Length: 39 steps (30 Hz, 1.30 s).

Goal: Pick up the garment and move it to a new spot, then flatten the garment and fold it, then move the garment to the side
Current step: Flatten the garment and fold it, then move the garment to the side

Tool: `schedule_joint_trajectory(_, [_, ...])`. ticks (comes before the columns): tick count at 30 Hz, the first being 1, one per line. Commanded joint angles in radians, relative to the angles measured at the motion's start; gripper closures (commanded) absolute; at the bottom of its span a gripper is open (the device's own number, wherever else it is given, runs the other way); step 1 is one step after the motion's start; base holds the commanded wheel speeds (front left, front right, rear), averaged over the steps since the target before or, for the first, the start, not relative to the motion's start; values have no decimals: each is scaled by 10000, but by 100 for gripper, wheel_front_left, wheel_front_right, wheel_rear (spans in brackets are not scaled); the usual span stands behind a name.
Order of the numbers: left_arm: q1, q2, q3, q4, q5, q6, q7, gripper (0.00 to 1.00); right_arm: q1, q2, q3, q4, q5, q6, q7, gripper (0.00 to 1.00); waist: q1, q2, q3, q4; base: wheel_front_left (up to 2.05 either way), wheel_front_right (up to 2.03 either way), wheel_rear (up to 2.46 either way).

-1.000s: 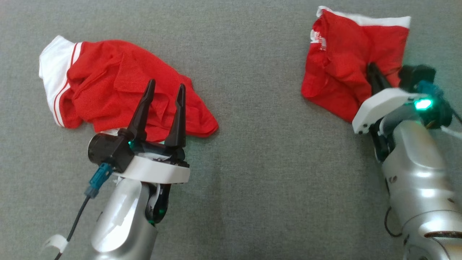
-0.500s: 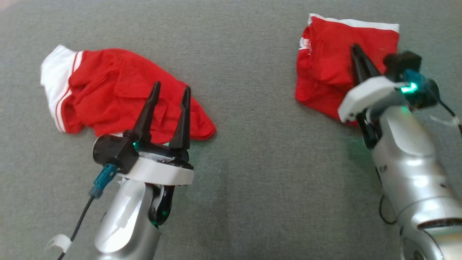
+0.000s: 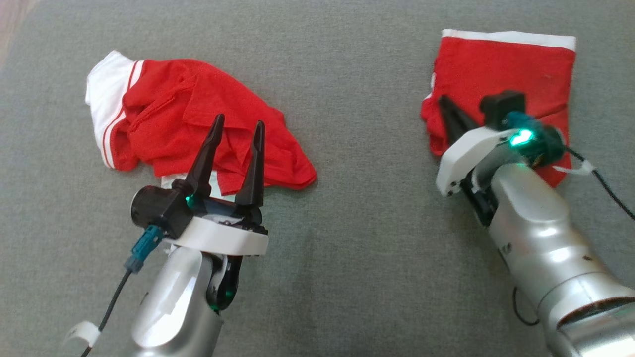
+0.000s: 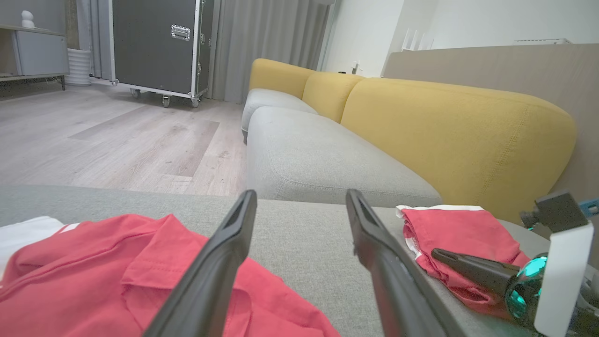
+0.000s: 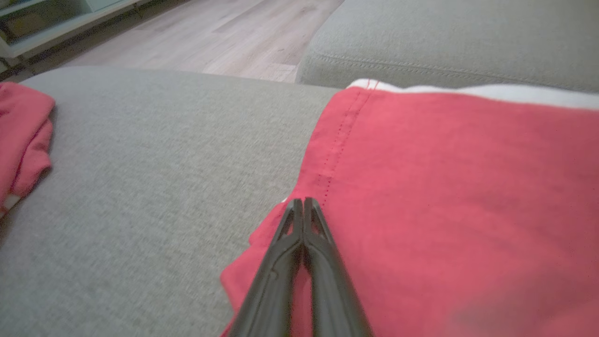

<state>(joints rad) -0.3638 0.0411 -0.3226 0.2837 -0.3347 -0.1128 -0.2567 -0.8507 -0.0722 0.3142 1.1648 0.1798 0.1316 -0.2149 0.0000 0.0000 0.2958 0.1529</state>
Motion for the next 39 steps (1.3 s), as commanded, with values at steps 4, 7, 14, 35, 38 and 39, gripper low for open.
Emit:
schedule_joint_trajectory(4, [-109, 91, 424, -300, -5, 132, -51, 0, 415, 219, 1341, -263, 980, -9, 186, 100, 0, 0, -236, -298, 0, 0, 0])
schedule_joint_trajectory(7, [-36, 91, 499, -325, 9, 143, -51, 0, 385, 219, 1575, -354, 1330, -9, 12, 100, 0, 0, -438, -551, 0, 0, 0])
schedule_joint_trajectory(14, [132, 91, 831, -448, 76, 158, -51, 0, 20, 213, 1314, -622, 1525, -9, -409, 100, 0, 0, -965, -1180, 0, 0, 0])
schedule_joint_trajectory(35, [1210, 91, 1783, -808, 185, 171, -51, 0, 4423, 42, -2778, -6675, -915, -9, -468, 0, 0, 0, -2014, -2814, 0, 0, 0])
schedule_joint_trajectory(38, [1393, 91, 2005, -901, 162, 194, -51, 0, 5157, 187, -2988, -7312, -1088, -9, -468, 0, 0, 0, -2002, -2894, 0, 0, 0])
schedule_joint_trajectory(39, [1433, 91, 2056, -915, 179, 183, -51, 0, 5308, 203, -2999, -7470, -1108, -9, -468, 0, 0, 0, -1988, -2902, 0, 0, 0])
